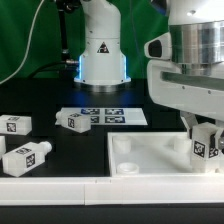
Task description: Assemble one leg
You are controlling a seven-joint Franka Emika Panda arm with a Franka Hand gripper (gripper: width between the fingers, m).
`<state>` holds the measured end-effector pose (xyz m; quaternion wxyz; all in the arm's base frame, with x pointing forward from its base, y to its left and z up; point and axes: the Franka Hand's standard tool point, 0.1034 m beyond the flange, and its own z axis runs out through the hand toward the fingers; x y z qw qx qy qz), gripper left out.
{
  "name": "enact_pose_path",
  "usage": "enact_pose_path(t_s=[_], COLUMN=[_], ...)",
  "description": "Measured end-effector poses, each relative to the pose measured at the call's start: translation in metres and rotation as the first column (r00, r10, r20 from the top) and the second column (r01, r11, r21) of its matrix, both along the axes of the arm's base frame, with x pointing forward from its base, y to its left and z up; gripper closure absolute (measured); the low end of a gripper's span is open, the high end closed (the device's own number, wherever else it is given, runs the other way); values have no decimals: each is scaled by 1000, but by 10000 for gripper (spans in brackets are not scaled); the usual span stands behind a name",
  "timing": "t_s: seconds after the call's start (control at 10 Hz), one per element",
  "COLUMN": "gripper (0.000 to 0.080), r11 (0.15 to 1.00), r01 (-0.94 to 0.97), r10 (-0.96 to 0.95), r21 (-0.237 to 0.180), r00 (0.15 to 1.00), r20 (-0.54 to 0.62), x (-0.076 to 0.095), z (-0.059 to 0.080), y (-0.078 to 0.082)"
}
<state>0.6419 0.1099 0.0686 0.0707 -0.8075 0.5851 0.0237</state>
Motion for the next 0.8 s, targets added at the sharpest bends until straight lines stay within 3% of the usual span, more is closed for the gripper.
enact_pose_path(t_s=[0.4, 0.8], gripper=[512, 512], r11=[973, 795], r01=[229, 606], r10=[-229, -601], r21=[19, 36], r00=[973, 794], r20=[-32, -94], x=[0, 2], z=[0, 1], y=[0, 1])
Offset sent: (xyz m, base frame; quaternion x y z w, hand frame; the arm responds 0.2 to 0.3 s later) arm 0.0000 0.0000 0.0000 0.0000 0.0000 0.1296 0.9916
